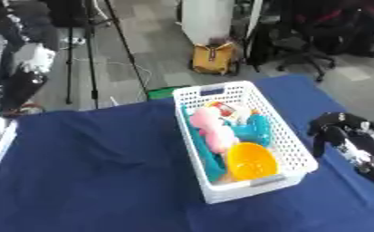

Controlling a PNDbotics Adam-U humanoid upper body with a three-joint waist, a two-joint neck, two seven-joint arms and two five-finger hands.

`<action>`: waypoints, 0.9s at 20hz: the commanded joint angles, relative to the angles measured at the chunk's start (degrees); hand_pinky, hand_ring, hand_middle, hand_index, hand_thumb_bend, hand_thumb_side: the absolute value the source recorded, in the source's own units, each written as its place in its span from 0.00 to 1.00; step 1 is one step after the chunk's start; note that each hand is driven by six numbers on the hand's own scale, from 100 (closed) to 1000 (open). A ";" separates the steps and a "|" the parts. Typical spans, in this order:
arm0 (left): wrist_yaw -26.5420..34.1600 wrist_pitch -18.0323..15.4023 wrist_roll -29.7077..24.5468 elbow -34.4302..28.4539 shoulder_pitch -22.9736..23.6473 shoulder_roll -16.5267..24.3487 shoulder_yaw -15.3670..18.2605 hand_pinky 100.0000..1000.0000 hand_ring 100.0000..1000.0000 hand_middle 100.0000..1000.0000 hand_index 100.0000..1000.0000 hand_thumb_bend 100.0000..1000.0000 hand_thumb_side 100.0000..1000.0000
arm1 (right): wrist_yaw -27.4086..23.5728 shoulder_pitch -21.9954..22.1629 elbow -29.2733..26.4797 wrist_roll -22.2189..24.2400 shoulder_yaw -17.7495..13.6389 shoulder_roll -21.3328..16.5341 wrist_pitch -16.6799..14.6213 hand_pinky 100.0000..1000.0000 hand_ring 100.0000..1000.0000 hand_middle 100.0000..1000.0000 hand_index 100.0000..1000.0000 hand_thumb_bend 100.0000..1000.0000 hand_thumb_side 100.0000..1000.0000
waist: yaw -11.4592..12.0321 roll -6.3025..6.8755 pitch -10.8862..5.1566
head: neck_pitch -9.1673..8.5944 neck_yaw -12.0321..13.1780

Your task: Pick up objects on the table and place them in the box.

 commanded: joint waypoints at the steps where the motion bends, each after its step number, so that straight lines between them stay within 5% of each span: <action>1: 3.19 1.63 -0.68 -3.52 2.55 2.98 2.21 0.60 0.75 0.77 0.79 0.17 0.85 | 0.39 0.03 -0.61 -0.65 -0.97 -1.84 0.15 0.28 0.30 0.51 0.69 0.00 0.50 | 1.68 -0.43 -1.49 | 1.42 -0.21; 8: 9.53 2.11 -1.37 -8.46 13.46 1.91 4.52 0.59 0.74 0.75 0.79 0.13 0.94 | 0.61 0.88 -0.58 -1.13 -1.14 -1.93 0.32 0.28 0.30 0.51 0.69 0.00 0.50 | 7.15 -1.06 -2.46 | 4.21 0.82; 12: 11.14 2.74 -2.66 -12.11 18.67 0.49 4.98 0.59 0.74 0.74 0.79 0.13 0.97 | 0.51 0.78 -0.35 -0.92 -0.91 -1.73 0.55 0.28 0.31 0.51 0.69 0.00 0.50 | 7.61 -1.19 -2.75 | 5.61 1.11; 18: 12.58 3.97 -3.81 -13.26 20.33 -1.33 4.91 0.58 0.73 0.74 0.79 0.14 0.98 | 0.30 0.66 -0.08 -0.95 -0.68 -1.52 0.65 0.28 0.31 0.52 0.70 0.00 0.50 | 7.80 -1.49 -2.85 | 7.70 1.54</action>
